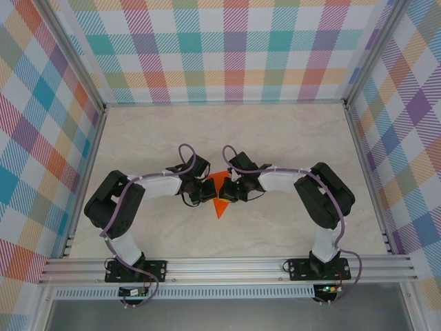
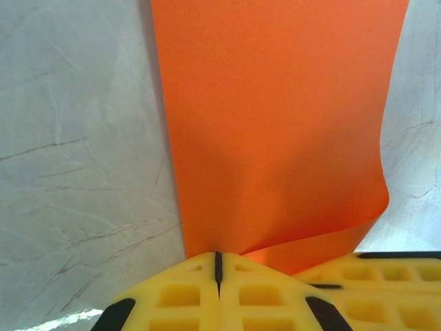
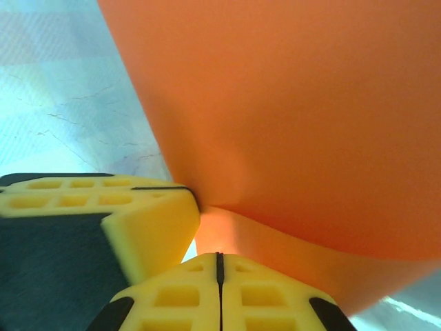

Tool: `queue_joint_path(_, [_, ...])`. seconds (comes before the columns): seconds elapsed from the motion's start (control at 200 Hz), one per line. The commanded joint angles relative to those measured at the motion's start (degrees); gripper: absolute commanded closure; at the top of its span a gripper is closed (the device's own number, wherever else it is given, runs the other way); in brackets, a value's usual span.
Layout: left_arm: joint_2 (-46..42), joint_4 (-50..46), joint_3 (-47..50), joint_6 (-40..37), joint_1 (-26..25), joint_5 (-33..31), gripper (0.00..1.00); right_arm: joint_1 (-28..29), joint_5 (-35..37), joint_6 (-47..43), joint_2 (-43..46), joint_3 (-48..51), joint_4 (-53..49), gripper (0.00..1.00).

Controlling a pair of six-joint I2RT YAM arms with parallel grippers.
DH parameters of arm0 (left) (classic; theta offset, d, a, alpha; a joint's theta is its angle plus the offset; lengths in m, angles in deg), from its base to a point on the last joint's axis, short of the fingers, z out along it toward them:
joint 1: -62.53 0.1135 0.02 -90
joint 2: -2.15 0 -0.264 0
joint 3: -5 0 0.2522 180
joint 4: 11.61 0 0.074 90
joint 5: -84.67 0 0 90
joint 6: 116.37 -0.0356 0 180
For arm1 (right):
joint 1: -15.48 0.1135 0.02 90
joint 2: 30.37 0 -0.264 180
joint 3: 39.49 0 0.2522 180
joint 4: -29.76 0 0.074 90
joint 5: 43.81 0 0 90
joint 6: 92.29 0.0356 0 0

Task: Fold a paper plane with a square sheet of paper (pick it up from the middle)
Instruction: Third fold the triangle at the center of the table.

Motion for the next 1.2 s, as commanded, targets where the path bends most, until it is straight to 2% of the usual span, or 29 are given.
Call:
queue_joint_path(0.0, [1.44,-5.93,0.41,-0.95,-0.68,-1.8,1.0,0.04,3.61,-2.43,3.25,-0.5,-3.71,0.93])
queue_joint_path(0.315, [0.43,-6.64,0.17,-1.05,-0.77,-2.51,1.0,-0.43,-2.62,-0.7,3.27,6.31,9.26,0.93])
queue_joint_path(0.78, [-3.81,-6.03,-0.54,-1.3,-0.85,-0.57,1.0,-0.43,-2.91,-1.84,0.02,4.91,6.93,0.93])
queue_joint_path(1.195, [-4.25,-4.42,-0.52,-1.3,-0.84,0.35,1.0,-0.43,-1.73,-1.39,-0.34,4.45,7.04,0.93])
